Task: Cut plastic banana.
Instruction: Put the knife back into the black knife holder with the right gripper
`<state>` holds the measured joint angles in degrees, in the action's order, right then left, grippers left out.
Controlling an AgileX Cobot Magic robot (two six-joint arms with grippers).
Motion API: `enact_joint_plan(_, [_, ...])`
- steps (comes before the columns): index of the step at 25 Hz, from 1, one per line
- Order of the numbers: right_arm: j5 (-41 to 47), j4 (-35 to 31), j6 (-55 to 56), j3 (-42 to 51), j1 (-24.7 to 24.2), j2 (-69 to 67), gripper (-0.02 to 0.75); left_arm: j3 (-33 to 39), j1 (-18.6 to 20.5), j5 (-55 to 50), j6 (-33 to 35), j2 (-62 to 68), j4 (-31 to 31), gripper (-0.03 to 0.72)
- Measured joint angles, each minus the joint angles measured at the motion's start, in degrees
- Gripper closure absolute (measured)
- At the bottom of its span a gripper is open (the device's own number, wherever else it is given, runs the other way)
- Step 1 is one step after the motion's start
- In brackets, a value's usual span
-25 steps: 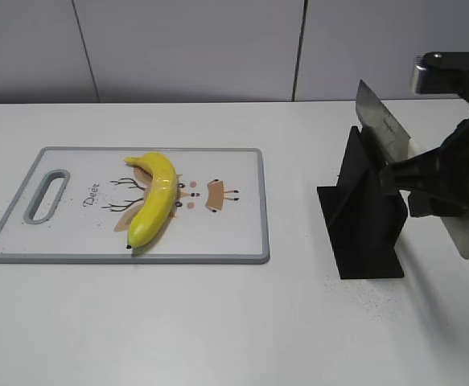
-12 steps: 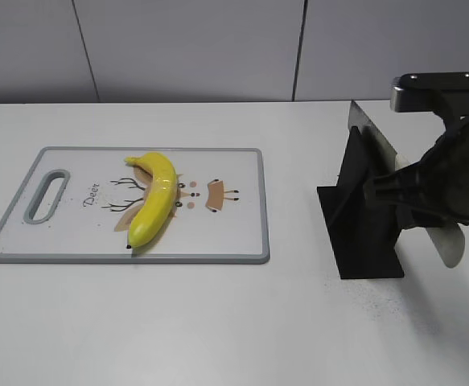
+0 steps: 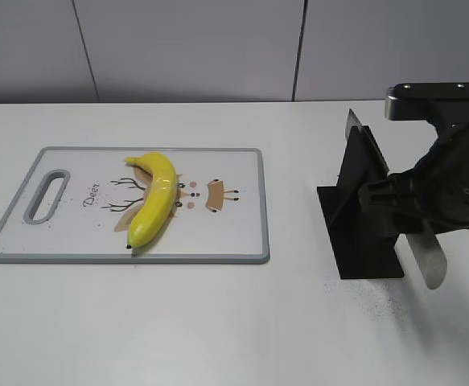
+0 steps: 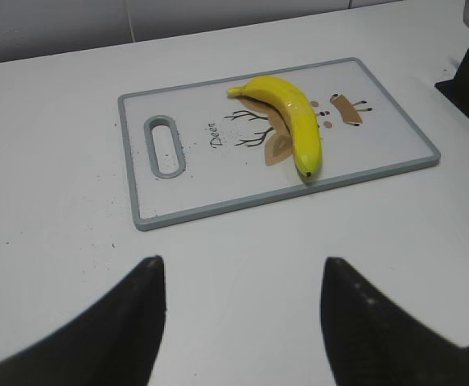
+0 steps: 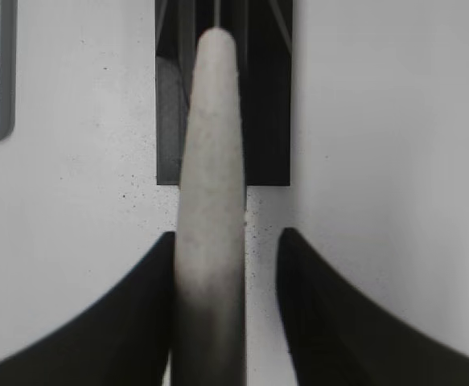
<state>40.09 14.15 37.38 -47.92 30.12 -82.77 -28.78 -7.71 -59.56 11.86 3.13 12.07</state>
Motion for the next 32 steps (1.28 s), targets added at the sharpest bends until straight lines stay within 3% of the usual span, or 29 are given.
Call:
enact_joint_plan(3, [0.0, -0.5, 0.0, 0.0, 0.0, 0.0, 0.144, 0.0, 0.0, 0.0, 0.0, 0.0, 0.0, 0.099])
enact_joint_plan(6, [0.0, -0.5, -0.3, 0.0, 0.0, 0.0, 0.080, 0.0, 0.0, 0.0, 0.0, 0.0, 0.0, 0.099])
enact_joint_plan(20, [6.7, -0.6, -11.8, -4.4, 0.0, 13.2, 0.079, 0.0, 0.0, 0.0, 0.0, 0.0, 0.0, 0.099])
enact_joint_plan(32, [11.1, -3.2, -26.8, -1.0, 0.0, 32.0, 0.156, 0.0, 0.0, 0.0, 0.0, 0.0, 0.0, 0.099])
